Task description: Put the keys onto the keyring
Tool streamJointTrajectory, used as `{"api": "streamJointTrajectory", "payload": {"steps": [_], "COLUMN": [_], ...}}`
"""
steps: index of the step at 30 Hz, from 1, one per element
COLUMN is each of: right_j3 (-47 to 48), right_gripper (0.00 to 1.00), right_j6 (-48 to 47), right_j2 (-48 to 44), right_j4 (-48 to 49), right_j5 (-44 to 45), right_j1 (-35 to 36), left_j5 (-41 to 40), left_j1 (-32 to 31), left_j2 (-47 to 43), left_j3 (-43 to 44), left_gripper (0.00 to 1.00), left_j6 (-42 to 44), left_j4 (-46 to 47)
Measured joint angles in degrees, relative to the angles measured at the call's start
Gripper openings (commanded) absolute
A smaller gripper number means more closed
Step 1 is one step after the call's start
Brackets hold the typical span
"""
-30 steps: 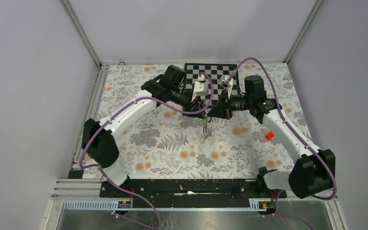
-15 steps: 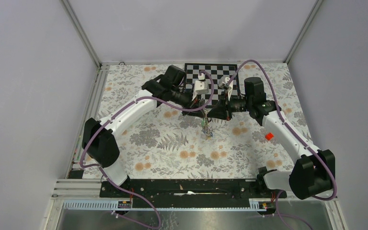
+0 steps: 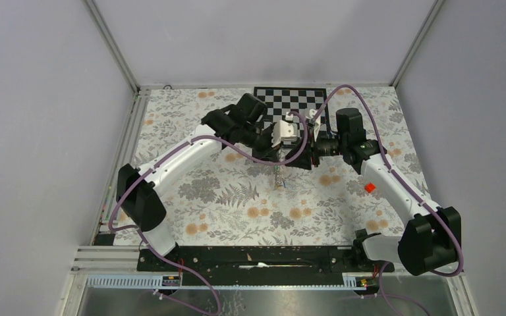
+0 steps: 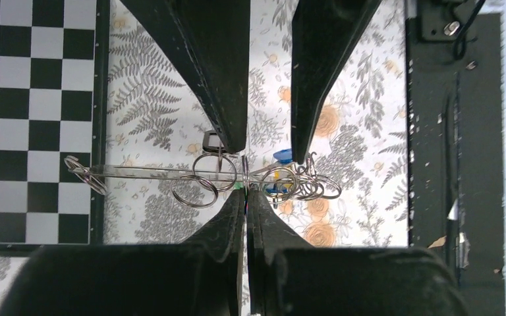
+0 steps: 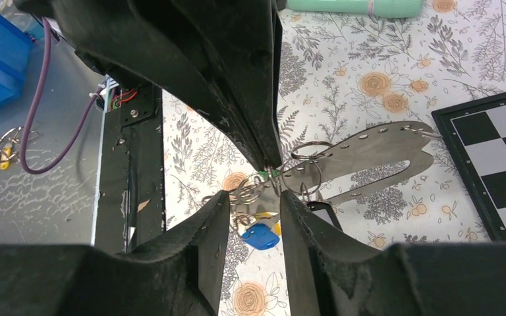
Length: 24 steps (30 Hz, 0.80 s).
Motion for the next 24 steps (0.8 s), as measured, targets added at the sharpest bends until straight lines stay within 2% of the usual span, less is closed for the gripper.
{"api": "streamJointTrajectory", "payload": {"steps": [5, 9, 24], "right_j3": [0.09, 0.09, -1.70], "right_gripper": [0.38, 0.38, 0.35], "right_j6": [-0.26, -0.37, 1.55], "right_j2": [0.04, 0.26, 1.38], "right_j4": [0.04, 0.68, 8.39], "right_j5": [-1.20, -2.64, -5.53], "right_j1": [0.00, 0.00, 0.02], "left_j5": [-5.86, -7.61, -3.65], "left_j1": [-1.64, -2.12, -2.10], "left_j2": [-0.33, -0.57, -0.68], "left_j3": [0.00, 0.02, 0.55], "left_gripper": [0.00, 0.00, 0.00], "left_j6": [3.17, 4.63, 4.90], "left_j4": [-1.53, -2.05, -2.82]}}
